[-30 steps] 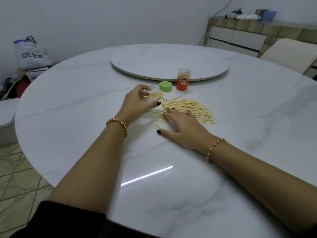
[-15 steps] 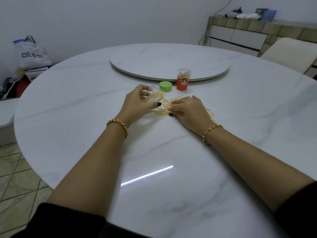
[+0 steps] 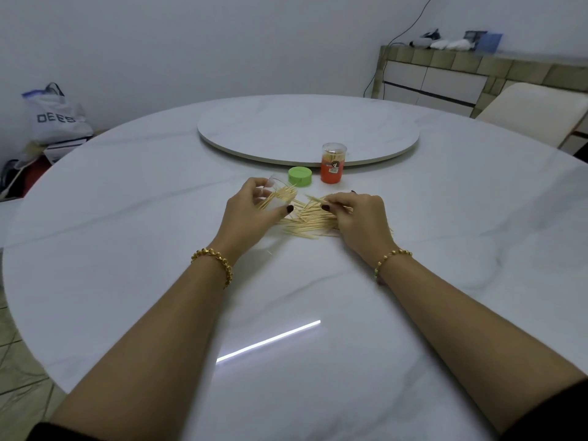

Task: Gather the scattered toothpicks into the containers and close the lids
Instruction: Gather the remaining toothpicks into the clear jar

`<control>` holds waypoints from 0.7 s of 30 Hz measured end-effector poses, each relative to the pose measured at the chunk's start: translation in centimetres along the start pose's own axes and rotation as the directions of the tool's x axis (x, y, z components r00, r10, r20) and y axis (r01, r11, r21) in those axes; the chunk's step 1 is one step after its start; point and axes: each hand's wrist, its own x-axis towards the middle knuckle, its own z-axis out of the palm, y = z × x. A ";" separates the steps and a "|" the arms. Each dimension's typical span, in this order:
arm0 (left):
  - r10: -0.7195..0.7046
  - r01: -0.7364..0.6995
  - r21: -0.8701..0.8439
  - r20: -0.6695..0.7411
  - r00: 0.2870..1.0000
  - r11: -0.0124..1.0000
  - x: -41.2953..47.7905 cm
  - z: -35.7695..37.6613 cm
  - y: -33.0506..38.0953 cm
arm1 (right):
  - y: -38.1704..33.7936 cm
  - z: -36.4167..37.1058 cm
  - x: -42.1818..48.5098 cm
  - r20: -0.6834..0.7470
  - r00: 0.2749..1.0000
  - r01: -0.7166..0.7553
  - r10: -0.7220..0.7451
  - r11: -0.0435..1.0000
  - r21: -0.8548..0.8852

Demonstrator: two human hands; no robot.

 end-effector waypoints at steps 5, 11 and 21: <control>0.045 -0.046 0.054 0.012 0.999 0.998 -0.2 0.6 0.1 | 0.0 -0.5 0.4 -0.027 0.983 -0.168 0.184 0.942 0.290; 0.109 -0.112 0.092 0.039 0.993 0.989 -0.4 1.5 0.4 | -1.2 -1.0 1.0 -0.023 0.957 -0.236 0.289 0.822 0.518; 0.201 -0.208 0.116 0.069 0.977 0.971 -0.9 2.6 0.8 | -4.4 -2.0 2.1 0.020 0.932 -0.247 0.361 0.594 0.766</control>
